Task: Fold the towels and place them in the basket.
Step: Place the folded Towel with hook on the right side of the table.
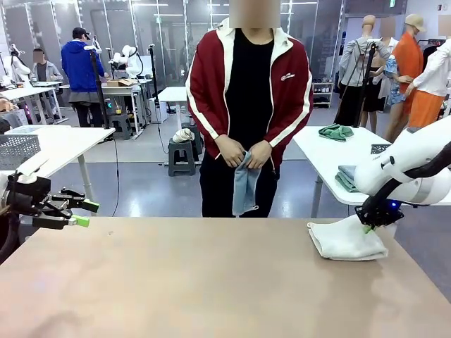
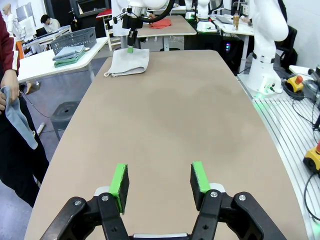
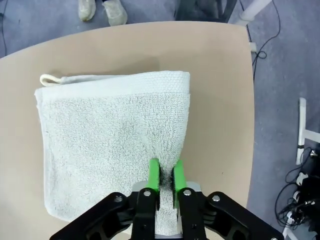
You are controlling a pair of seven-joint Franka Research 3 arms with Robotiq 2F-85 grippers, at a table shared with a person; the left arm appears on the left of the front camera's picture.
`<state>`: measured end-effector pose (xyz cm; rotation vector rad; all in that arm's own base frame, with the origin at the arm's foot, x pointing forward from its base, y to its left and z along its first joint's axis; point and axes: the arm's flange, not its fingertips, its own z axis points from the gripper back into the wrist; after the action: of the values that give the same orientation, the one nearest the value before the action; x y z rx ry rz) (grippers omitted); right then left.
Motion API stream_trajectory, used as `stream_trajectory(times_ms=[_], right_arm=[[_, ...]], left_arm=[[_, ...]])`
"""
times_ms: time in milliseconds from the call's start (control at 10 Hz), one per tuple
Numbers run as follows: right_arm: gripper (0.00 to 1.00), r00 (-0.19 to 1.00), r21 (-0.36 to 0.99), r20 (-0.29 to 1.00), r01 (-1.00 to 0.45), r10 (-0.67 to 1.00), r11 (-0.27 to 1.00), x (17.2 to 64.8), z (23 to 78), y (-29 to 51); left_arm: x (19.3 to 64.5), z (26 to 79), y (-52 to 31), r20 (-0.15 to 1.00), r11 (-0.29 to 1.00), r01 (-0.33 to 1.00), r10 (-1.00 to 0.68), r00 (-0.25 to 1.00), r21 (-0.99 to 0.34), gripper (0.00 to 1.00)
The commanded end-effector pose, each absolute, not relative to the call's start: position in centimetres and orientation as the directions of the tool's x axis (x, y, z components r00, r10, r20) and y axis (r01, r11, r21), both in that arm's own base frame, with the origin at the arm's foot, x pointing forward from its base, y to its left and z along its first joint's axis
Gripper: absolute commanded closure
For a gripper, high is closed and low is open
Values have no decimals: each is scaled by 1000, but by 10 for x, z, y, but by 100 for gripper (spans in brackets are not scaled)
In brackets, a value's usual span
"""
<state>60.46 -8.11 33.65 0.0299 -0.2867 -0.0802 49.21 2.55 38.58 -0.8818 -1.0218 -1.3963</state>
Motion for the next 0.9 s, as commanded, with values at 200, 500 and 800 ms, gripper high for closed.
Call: stream_trajectory(times_ms=[200, 500, 800], right_arm=[[36, 954, 28, 296, 47, -53, 999, 600, 350, -90], [16, 954, 36, 296, 39, -48, 999, 547, 419, -63], [16, 959, 66, 267, 75, -91, 995, 430, 542, -6]], left_arm=[[490, 387, 26, 936, 15, 995, -343, -83, 94, 36], [490, 387, 26, 936, 15, 995, -343, -83, 94, 36], [490, 387, 26, 936, 15, 995, -343, -83, 94, 36]])
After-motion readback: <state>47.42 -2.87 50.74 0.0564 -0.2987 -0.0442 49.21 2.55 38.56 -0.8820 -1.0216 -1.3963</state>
